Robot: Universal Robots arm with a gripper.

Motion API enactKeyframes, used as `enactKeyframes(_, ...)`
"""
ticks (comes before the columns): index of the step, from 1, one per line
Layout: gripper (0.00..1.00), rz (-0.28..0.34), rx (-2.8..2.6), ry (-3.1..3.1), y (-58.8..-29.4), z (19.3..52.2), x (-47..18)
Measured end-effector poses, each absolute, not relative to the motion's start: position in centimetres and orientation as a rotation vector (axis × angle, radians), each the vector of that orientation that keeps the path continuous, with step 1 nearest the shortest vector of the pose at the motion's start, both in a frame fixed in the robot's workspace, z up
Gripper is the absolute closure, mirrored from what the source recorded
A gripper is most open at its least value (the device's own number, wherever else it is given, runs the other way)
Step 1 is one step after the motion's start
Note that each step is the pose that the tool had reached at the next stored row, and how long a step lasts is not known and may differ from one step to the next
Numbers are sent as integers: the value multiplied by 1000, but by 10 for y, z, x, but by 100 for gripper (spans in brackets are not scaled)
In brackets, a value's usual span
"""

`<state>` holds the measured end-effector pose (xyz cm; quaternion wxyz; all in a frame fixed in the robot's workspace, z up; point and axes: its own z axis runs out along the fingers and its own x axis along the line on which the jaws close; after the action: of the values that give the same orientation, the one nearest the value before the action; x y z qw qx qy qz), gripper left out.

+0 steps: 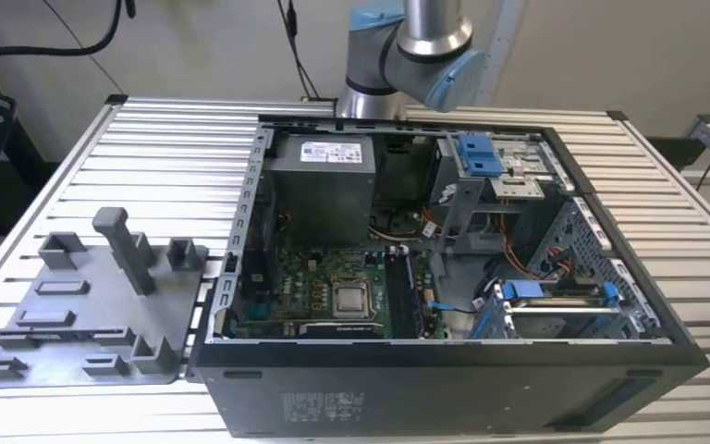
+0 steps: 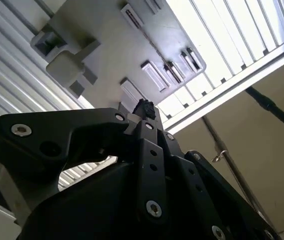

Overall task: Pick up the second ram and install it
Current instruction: 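Pick up the second ram and move it above second insertion slot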

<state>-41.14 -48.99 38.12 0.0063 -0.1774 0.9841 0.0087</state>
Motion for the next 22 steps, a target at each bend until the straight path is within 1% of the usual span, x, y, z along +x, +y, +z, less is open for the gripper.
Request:
enactKeyframes(4,89,25,-638,3064,-490,381,-411)
enactKeyframes(14,89,-2,-817,3026,-490,381,-412)
enactKeyframes(22,89,-2,-1028,2961,-490,379,-412)
